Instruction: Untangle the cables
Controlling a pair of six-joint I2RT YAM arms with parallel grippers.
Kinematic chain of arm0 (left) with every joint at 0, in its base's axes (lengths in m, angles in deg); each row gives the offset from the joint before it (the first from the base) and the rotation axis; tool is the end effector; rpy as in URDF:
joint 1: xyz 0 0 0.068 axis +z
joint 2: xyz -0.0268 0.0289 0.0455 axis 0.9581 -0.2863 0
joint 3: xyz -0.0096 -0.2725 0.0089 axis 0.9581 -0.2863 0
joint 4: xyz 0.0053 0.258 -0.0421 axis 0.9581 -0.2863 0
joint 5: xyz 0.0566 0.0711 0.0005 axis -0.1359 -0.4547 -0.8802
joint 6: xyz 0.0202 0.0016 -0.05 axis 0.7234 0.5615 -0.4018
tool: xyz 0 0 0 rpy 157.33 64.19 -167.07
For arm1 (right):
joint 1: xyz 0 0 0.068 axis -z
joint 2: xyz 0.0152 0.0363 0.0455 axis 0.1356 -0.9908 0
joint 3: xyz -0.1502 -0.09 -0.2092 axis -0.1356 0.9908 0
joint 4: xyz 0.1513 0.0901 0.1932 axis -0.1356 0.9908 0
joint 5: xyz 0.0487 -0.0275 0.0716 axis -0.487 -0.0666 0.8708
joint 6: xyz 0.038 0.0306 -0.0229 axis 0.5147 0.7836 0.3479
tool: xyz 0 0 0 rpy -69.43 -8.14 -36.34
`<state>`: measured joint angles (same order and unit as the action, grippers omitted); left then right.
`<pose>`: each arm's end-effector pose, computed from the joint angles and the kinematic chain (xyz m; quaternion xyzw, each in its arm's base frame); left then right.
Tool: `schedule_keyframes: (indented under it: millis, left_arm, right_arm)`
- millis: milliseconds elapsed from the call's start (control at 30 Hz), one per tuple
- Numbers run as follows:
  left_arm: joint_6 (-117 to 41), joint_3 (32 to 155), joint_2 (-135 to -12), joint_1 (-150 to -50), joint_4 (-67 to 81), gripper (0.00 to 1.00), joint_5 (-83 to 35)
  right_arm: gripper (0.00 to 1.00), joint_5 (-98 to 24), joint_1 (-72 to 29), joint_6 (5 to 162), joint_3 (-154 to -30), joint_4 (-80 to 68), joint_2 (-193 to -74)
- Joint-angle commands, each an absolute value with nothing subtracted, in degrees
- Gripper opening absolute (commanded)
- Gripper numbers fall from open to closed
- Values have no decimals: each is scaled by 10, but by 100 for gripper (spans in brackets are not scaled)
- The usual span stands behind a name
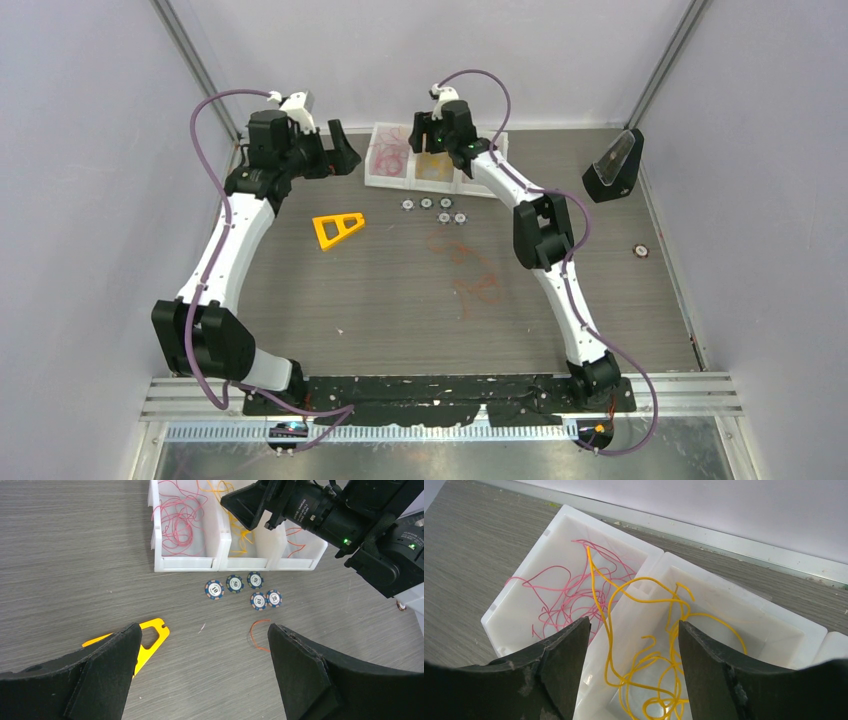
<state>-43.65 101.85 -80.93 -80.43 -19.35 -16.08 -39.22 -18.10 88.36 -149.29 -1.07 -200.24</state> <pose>0.3274 -0.0504 0.3761 -0.0005 0.8464 -0.2250 0.4827 0.5365 0.2644 0.2117 -0.1317 0.8101 0.2212 0.5267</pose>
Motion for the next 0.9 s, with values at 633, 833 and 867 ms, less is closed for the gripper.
schedule_keyframes:
  millis: [633,833,867]
  left_arm:
    - [-471,1054,-836,-775,-189,100,-149]
    - [-477,1062,-847,-774,-185,100,-139]
    - [-477,1063,-848,-774,-184,100,-137]
  right_arm:
    - [22,-397,-168,995,-1525,16,-2015]
    - [6,-367,-152,999,-1461,-54,-1967]
    - [6,-367,-150,1000,-1440,-58,-1951]
